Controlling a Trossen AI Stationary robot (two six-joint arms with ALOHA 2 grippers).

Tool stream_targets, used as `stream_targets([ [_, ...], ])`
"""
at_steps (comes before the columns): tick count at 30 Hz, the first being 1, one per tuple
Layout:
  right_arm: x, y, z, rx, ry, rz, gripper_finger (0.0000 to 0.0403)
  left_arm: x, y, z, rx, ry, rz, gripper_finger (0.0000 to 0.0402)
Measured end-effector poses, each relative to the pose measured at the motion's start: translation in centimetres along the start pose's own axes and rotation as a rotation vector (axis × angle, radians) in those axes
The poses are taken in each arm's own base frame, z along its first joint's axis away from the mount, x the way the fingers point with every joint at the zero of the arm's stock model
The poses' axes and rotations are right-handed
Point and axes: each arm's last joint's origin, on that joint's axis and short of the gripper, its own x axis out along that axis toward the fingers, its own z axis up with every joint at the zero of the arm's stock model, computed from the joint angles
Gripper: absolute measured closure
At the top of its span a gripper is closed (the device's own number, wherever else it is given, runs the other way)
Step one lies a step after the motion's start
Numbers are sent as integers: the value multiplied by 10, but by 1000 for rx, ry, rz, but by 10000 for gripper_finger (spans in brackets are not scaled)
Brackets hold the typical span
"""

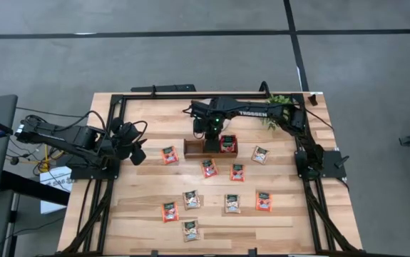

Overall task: Pick & Place Tea
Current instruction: Put the brown tea bag into the middle slot of the wooden organizer

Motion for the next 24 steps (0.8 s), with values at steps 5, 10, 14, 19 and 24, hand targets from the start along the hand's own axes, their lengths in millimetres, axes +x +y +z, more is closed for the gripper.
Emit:
stream_targets([
  [5, 2, 0, 0, -5, 8, 3, 403, 0, 0, 0, -4, -4, -3, 250],
  [10, 22, -3, -3, 9, 75, 29, 403, 0, 0, 1, -5, -5, -3, 250],
  [14, 29, -4, -4, 15, 95, 48, 403, 0, 0, 1, -6, -5, -4, 250],
  [19, 28, -5, -3, 13, 82, 44, 403, 0, -1, 1, -7, -6, -5, 250],
  [24, 25, -4, -3, 11, 79, 65, 403, 0, -1, 1, -7, -7, -5, 250],
])
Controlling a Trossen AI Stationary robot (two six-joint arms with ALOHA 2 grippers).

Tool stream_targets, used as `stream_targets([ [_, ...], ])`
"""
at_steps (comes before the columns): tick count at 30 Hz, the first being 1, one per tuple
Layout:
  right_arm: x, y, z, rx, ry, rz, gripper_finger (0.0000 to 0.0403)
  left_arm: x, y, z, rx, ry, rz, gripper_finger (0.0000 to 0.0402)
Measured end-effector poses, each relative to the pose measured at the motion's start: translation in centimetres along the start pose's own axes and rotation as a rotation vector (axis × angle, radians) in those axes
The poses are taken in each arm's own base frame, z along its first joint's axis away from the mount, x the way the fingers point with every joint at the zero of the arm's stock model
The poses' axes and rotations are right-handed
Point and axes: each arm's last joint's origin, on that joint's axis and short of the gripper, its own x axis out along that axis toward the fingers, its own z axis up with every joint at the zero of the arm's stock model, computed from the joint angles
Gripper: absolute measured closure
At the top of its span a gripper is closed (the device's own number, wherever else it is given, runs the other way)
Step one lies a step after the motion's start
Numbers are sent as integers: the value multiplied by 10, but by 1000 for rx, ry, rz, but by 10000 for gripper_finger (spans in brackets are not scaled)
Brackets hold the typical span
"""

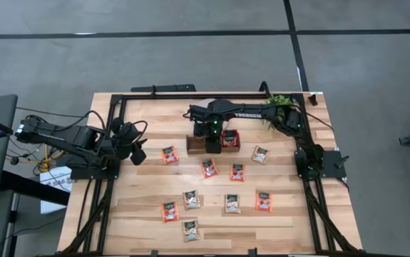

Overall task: Pick & Place Tea
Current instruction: Put the brown tea bag into the middle slot of the wooden organizer

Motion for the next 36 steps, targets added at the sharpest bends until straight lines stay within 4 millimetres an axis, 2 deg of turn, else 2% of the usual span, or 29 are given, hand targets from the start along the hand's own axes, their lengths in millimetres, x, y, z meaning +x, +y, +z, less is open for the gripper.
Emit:
stream_targets([
  [5, -14, -4, 1, -30, -18, 34, 403, 0, 0, 0, 0, 0, 0, 250],
  [10, -26, -19, -3, -18, -59, 90, 403, 0, 0, 0, 0, -1, -1, 250],
  [16, -21, -34, -9, -14, -37, 109, 403, 0, -1, 1, -7, -8, -5, 250],
  [32, -22, -37, -9, -74, -46, 84, 402, 0, -1, 1, -12, -12, -8, 250],
  [36, -22, -38, -9, -76, -43, 76, 383, 0, -1, 1, -12, -12, -9, 250],
])
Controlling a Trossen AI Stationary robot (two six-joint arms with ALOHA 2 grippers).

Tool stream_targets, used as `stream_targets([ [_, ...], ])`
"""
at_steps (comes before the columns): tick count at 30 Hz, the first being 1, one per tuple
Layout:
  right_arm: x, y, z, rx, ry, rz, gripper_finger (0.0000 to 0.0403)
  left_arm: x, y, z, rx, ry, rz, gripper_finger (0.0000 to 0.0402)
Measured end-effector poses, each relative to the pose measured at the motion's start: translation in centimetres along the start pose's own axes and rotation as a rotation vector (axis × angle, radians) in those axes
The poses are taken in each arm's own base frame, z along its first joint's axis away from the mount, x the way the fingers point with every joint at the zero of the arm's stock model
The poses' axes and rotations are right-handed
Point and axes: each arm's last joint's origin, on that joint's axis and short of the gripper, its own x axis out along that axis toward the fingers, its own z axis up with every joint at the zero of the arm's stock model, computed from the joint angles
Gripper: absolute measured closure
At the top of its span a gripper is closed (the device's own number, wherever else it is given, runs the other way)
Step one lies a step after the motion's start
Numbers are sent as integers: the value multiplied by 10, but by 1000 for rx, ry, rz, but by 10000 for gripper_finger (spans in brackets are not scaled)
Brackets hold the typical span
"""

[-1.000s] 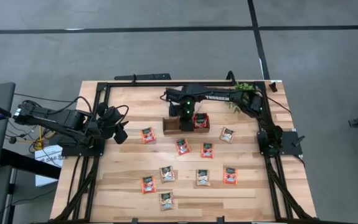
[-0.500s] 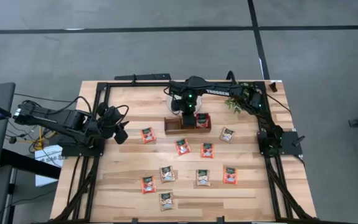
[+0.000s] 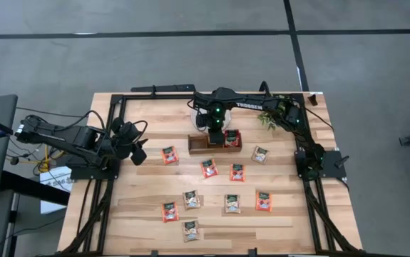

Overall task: Pick & Place Tea
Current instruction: Put the brown tea bag into the middle slot of the wooden organizer

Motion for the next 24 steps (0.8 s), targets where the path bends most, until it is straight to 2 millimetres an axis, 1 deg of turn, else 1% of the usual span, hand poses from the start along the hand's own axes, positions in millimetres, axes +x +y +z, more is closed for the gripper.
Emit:
stream_targets([
  [7, 0, -1, 0, -2, 19, -45, 318, 0, -1, 1, -7, -7, -5, 250],
  [10, 0, -2, -1, 1, 31, -65, 301, 0, -1, 1, -10, -10, -7, 250],
  [12, -4, -2, 0, 7, 36, -87, 295, 0, -1, 1, -10, -10, -6, 250],
  [15, -15, -4, 3, 16, 26, -124, 291, 0, -1, 1, -11, -11, -8, 250],
  [19, -39, -4, 7, 51, -4, -146, 291, 0, -2, 3, -22, -22, -15, 250],
  [21, -51, -1, 4, 86, 25, -132, 291, 0, -2, 3, -23, -23, -16, 250],
  [24, -64, 8, -6, 161, 128, -80, 291, 0, -2, 3, -23, -23, -16, 250],
])
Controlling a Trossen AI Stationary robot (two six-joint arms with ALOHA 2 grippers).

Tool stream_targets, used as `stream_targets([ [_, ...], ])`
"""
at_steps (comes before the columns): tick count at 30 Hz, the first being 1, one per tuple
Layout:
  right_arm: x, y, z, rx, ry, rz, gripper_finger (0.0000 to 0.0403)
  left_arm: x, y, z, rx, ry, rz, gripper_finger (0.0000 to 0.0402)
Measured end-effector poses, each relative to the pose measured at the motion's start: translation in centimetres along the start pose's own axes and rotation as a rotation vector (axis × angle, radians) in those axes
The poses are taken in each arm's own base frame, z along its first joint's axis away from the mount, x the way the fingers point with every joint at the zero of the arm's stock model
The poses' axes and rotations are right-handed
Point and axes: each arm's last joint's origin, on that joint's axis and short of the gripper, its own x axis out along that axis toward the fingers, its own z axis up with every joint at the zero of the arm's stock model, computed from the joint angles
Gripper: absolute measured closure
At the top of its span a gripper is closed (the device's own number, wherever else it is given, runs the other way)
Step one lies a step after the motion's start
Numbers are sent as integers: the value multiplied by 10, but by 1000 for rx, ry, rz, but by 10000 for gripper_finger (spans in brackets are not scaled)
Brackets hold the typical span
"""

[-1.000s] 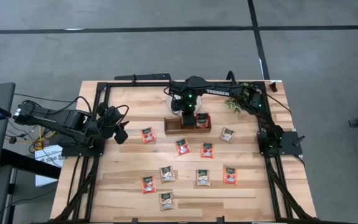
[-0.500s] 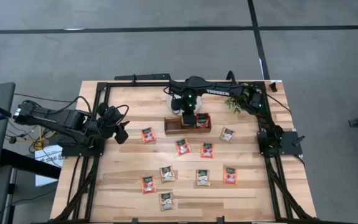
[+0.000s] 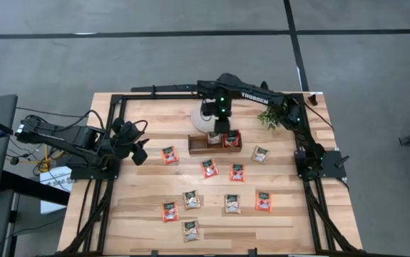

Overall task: Pick & Place Tea
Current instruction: Put the brown tea bag into the middle slot of the wooden organizer

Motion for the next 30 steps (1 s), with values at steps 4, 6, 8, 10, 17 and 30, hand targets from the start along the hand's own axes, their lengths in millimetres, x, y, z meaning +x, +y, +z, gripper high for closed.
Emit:
stream_targets([
  [4, 0, 8, -11, 68, 42, 41, 291, 0, 0, 0, -4, 1, -1, 250],
  [6, -5, 17, -18, 35, 51, 33, 291, 0, 0, 0, -18, 9, -12, 250],
  [8, -4, 23, -31, 40, 95, 12, 291, 0, -1, -1, -29, 20, -27, 250],
  [10, 2, 27, -43, 54, 135, 25, 291, 0, -1, -1, -33, 29, -40, 250],
  [17, 10, 41, -110, 209, 180, 30, 291, 2, -3, -1, -26, 34, -35, 250],
  [30, 68, 69, -174, 346, -26, -102, 291, 9, -10, 0, -25, 40, -1, 250],
])
